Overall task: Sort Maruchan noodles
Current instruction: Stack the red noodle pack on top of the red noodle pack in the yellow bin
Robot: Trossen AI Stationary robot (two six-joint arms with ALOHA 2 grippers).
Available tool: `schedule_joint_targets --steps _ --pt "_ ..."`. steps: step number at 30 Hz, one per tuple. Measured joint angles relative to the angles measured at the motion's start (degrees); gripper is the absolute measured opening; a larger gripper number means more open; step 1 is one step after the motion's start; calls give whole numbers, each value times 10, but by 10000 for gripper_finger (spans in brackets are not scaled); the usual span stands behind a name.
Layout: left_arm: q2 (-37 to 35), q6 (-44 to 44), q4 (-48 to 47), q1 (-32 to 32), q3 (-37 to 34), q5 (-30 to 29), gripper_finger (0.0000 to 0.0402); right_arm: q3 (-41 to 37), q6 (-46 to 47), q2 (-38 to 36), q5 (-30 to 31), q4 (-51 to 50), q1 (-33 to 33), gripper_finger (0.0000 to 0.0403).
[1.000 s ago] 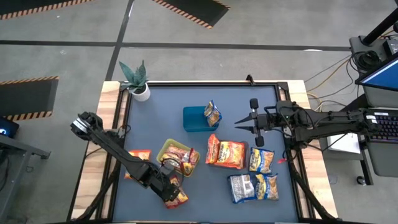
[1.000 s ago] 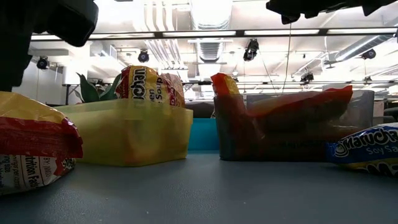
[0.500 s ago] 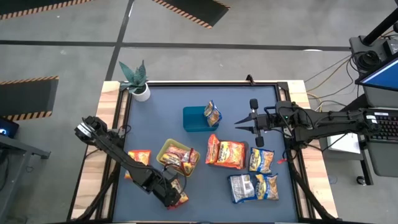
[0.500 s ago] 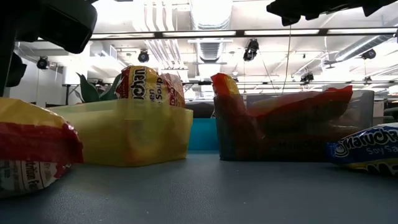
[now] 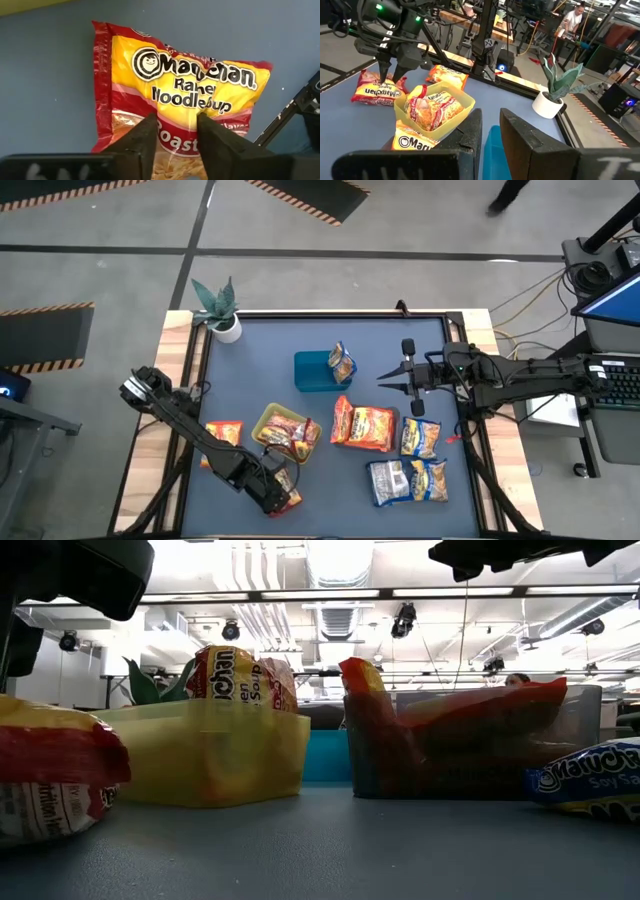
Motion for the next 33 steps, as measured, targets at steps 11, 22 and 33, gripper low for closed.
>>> schedule_joint_targets --steps 11,22,33 --pt "4 96 -4 0 30 6 45 0 -1 0 0 0 0 58" --pt "3 148 -3 0 45 5 0 0 -4 0 0 0 0 58" --pt "2 204 -55 0 91 -16 1 0 -4 0 0 0 0 58"
